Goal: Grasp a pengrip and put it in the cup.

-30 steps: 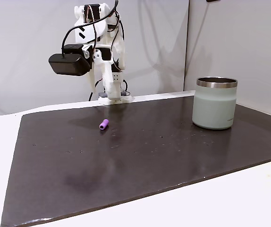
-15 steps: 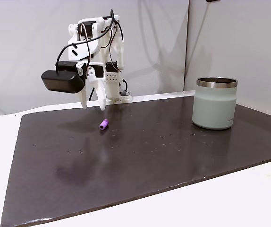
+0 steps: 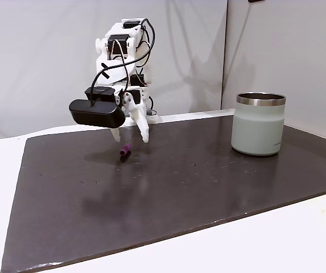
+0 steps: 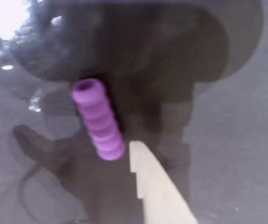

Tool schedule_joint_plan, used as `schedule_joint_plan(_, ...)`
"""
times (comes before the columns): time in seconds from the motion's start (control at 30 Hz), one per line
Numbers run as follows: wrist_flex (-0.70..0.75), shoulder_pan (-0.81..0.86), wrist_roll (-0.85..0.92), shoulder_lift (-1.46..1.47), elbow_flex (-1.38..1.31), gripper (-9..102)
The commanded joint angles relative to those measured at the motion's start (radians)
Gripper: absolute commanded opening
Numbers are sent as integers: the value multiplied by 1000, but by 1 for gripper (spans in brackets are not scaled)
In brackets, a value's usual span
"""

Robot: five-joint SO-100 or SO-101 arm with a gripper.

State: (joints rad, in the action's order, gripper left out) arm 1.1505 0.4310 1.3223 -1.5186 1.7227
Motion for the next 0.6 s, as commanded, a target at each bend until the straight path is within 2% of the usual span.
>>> schedule_joint_plan(0.0, -28, -18, -11, 8, -6, 28)
schedule_joint_plan(0.37, -32, 17, -5, 160, -117, 27)
schedule_joint_plan(0.57, -38, 21, -6, 184, -118, 15)
